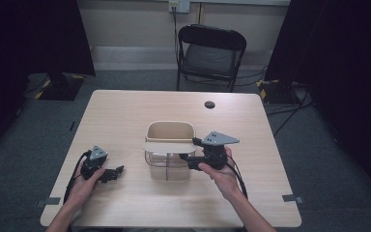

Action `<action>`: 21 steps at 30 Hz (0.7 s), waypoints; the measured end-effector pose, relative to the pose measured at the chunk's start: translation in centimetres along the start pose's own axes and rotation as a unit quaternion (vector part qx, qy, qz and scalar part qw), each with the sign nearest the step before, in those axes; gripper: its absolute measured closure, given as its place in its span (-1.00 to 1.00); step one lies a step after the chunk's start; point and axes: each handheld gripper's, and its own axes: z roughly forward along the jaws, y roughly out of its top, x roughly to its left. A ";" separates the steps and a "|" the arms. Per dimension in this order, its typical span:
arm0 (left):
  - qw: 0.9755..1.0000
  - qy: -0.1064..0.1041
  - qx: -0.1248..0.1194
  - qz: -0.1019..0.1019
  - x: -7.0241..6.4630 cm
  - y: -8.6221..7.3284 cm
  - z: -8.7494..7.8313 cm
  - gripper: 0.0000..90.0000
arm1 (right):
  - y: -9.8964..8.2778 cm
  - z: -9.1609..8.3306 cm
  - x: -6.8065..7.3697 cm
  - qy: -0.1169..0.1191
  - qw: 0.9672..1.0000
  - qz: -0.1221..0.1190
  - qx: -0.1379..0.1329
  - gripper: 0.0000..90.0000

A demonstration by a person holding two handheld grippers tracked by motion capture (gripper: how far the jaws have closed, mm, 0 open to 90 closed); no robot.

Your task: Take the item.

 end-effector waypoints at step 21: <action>1.000 0.000 0.000 0.000 0.0 0.0 0.0 -0.68 | 0.2 -0.1 -0.4 0.008 1.000 0.003 -0.002 -0.28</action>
